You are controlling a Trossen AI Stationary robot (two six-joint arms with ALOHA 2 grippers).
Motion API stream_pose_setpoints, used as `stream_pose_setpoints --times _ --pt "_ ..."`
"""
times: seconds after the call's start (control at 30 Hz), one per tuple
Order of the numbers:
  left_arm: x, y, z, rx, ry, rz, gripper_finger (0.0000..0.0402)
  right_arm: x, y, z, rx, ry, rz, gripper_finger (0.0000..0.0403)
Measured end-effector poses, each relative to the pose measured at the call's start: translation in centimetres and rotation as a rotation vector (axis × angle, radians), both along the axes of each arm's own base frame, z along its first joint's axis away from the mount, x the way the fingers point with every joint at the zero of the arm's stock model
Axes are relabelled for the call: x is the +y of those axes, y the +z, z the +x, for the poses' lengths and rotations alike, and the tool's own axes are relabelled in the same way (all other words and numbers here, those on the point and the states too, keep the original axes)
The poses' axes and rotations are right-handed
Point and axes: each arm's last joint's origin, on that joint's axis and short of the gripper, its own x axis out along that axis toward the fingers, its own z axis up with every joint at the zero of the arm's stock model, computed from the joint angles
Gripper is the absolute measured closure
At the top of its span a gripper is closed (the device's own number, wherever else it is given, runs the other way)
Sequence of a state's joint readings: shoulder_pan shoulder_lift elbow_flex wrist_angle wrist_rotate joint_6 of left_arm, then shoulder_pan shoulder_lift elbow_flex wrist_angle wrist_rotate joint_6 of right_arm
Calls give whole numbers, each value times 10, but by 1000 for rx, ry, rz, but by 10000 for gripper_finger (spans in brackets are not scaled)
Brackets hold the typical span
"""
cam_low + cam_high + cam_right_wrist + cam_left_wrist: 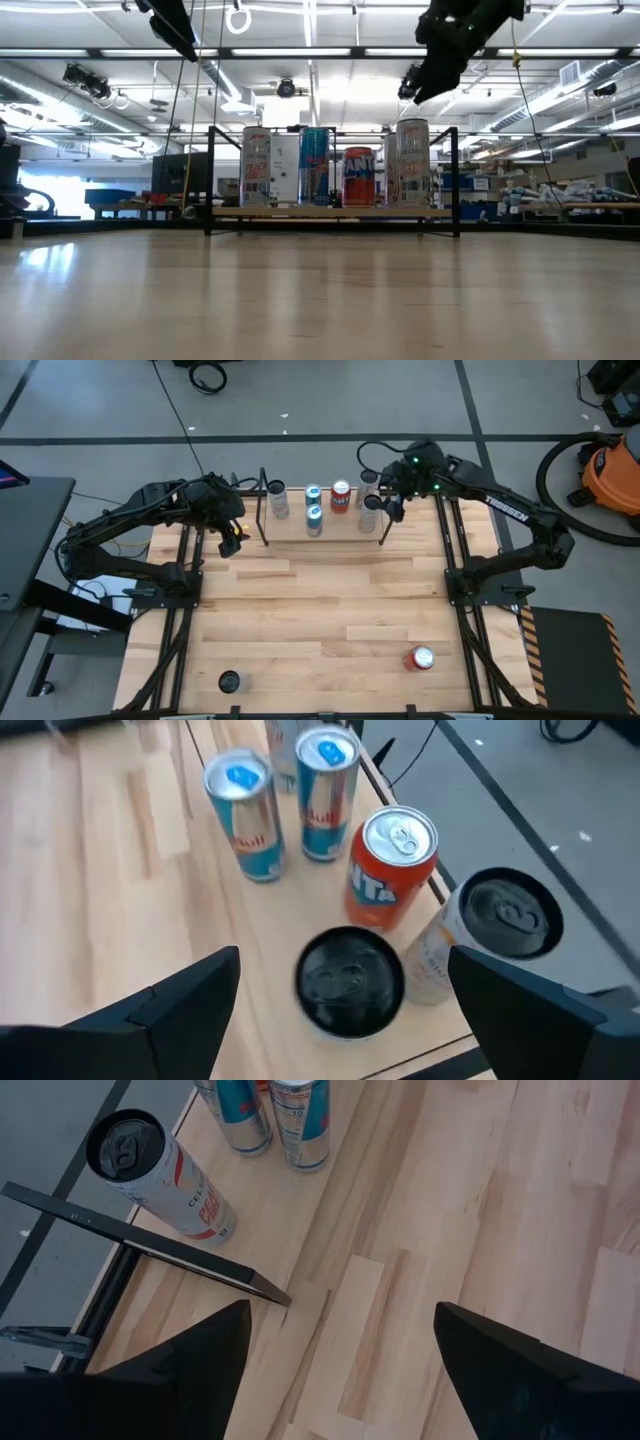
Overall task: Place canned beverage on shelf
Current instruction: Put the red soda can on the shelf aligned with the other red soda can
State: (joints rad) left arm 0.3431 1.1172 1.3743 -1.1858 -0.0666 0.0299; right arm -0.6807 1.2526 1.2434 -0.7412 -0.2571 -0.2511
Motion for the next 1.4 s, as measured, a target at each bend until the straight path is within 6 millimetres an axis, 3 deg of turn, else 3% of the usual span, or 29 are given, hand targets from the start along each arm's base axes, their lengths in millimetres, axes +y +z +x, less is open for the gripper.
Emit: stream_pose_setpoints --times 0.17,0.43,0.9,1.17,1.4 --pt "0 0 0 0 0 0 86 13 10 -6 -56 -19 62 33" --pt "0 0 0 -5 16 -11 86 59 21 4 -165 311 213 22" --pt "0 0 0 -10 32 -22 86 127 25 29 -185 546 448 21" --pt "0 0 0 -8 29 -20 86 177 22 31 -105 576 412 21" --pt "0 0 0 -10 35 -24 86 207 9 16 92 501 361 21"
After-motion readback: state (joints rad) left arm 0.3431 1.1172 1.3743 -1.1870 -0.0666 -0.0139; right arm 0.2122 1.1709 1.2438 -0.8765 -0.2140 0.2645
